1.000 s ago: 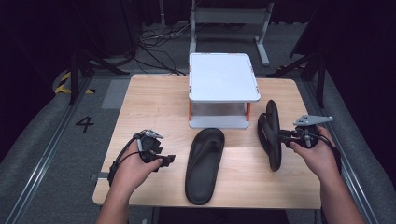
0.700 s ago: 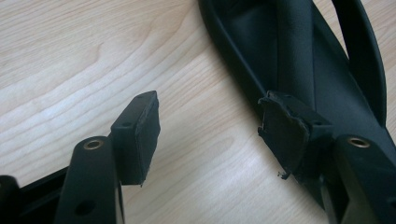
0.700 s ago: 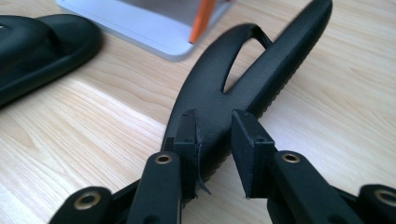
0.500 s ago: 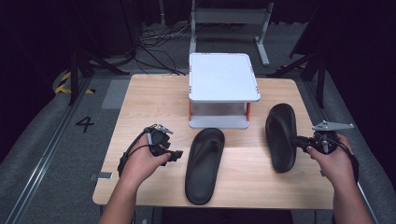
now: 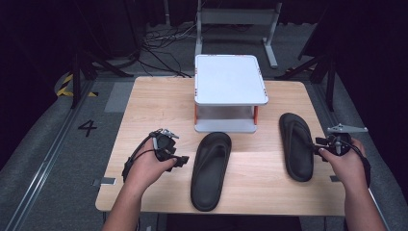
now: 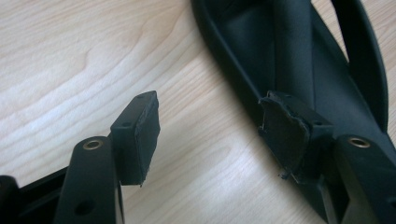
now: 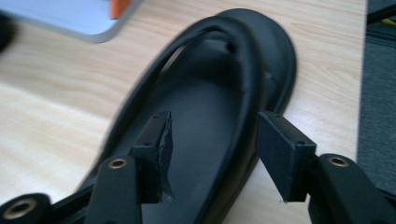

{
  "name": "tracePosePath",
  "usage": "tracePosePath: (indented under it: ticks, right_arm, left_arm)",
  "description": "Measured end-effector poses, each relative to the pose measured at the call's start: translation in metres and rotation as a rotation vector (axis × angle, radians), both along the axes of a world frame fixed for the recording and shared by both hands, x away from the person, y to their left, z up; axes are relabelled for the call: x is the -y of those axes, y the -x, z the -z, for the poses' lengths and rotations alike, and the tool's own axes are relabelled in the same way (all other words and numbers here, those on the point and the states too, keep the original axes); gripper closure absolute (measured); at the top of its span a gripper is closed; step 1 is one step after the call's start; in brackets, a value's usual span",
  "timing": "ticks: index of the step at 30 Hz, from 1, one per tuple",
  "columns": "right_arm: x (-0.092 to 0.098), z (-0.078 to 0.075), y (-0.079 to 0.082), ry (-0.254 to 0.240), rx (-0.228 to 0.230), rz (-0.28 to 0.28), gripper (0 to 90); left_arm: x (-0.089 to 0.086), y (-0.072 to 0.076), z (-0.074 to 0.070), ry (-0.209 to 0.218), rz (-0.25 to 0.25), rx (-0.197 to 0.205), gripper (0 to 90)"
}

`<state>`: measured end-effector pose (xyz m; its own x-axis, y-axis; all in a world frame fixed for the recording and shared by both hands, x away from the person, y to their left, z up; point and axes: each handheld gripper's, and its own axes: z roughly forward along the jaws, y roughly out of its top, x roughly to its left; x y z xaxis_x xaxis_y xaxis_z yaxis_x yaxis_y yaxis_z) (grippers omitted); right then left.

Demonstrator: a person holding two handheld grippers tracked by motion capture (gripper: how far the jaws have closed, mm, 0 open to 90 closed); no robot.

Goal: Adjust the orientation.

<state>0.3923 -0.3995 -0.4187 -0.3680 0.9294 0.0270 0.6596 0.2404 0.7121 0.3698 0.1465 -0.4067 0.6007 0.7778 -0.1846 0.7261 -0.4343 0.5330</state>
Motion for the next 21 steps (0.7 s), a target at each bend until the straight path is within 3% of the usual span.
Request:
tracePosePath:
  ticks: [5,8,10,12,14,21]
  right_arm:
    - [0.003,0.014,-0.019,-0.005,-0.033,0.01,46.6]
    - [0.002,0.023,-0.027,0.006,-0.056,0.016,51.7]
    - [0.002,0.025,-0.03,-0.004,-0.078,0.056,63.3]
    - [0.006,0.023,-0.031,-0.047,-0.1,0.115,69.0]
    - [0.005,0.022,-0.031,-0.058,-0.104,0.137,72.3]
    - [-0.007,0.009,-0.02,-0.043,-0.078,0.102,75.6]
  left_arm:
    - [-0.011,0.007,0.002,-0.005,-0.032,-0.009,37.5]
    - [-0.016,0.009,0.004,-0.013,-0.044,-0.018,37.5]
    - [-0.017,0.012,0.006,-0.015,-0.054,-0.023,37.4]
    - [-0.018,0.015,0.007,-0.024,-0.051,-0.028,37.1]
    - [-0.018,0.016,0.005,-0.023,-0.047,-0.025,37.0]
    - [-0.013,0.014,0.004,-0.025,-0.034,-0.017,36.7]
